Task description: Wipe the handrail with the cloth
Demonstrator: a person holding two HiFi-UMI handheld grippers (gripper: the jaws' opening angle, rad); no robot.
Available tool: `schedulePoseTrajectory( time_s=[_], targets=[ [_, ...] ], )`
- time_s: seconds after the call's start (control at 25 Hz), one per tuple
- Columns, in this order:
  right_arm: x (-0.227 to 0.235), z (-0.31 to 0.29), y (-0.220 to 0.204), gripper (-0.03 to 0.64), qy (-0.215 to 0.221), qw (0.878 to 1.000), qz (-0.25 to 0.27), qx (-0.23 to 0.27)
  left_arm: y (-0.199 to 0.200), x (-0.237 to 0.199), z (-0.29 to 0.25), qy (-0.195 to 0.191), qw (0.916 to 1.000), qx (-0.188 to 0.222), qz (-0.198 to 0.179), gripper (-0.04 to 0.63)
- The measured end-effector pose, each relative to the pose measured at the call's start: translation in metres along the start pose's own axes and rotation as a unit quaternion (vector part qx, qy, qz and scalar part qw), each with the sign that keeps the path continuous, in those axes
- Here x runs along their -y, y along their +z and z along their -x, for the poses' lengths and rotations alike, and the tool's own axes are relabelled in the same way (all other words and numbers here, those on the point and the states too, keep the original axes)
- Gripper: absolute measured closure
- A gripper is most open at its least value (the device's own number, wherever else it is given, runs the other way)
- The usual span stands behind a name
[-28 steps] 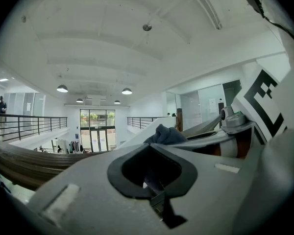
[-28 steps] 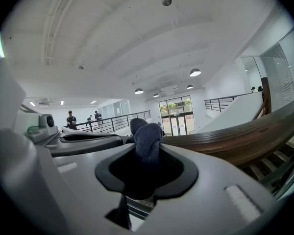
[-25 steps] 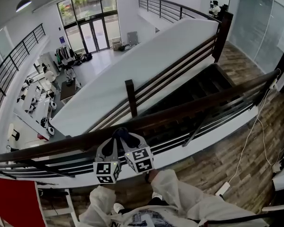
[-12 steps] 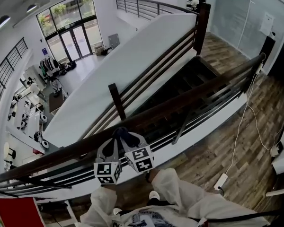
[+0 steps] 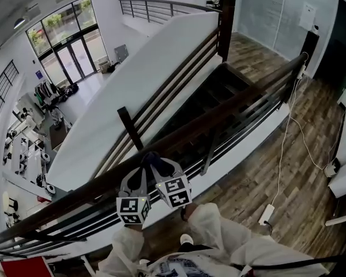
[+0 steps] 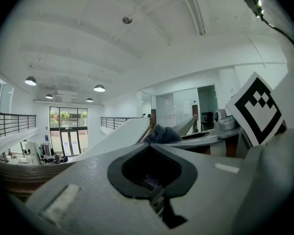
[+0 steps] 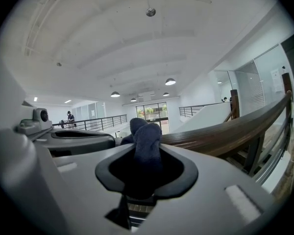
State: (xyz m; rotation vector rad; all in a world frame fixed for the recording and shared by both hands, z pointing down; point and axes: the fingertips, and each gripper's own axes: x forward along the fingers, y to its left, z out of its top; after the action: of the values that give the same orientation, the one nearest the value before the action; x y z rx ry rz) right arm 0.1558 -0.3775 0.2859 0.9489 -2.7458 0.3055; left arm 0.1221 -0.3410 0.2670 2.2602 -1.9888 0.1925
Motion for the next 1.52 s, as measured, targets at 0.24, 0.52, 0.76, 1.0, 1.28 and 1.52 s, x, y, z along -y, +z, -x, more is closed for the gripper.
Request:
schedulePoseTrajectory(
  time_s=[0.24,0.52,0.76,1.0,1.28,1.52],
  targets=[
    [0.056,0.010,0.000,0.517,-0.057,0.998,0.002,0.011,0.005,0.024,-0.027,-0.027,0.9996,0.003,0.000,0.598],
    [0.116,0.023,0.010,0.516,-0.109,0.994,-0.013,0.009,0.010,0.053,-0.052,-0.058,0.9983,0.000,-0.005,0.597],
    [0.148,0.026,0.015,0.515,-0.133,0.991,-0.003,0.007,0.015,0.071,-0.073,-0.084,0.9964,0.000,-0.010,0.597],
    [0.168,0.026,0.016,0.515,-0.149,0.989,0.012,0.005,0.017,0.089,-0.094,-0.110,0.9939,-0.002,-0.009,0.597],
    [0.204,0.037,0.020,0.517,-0.177,0.984,0.015,0.004,0.021,0.113,-0.119,-0.135,0.9909,-0.003,-0.008,0.598],
    [0.243,0.045,0.026,0.516,-0.200,0.980,0.016,0.001,0.031,0.131,-0.147,-0.150,0.9887,0.005,-0.006,0.597]
  ],
)
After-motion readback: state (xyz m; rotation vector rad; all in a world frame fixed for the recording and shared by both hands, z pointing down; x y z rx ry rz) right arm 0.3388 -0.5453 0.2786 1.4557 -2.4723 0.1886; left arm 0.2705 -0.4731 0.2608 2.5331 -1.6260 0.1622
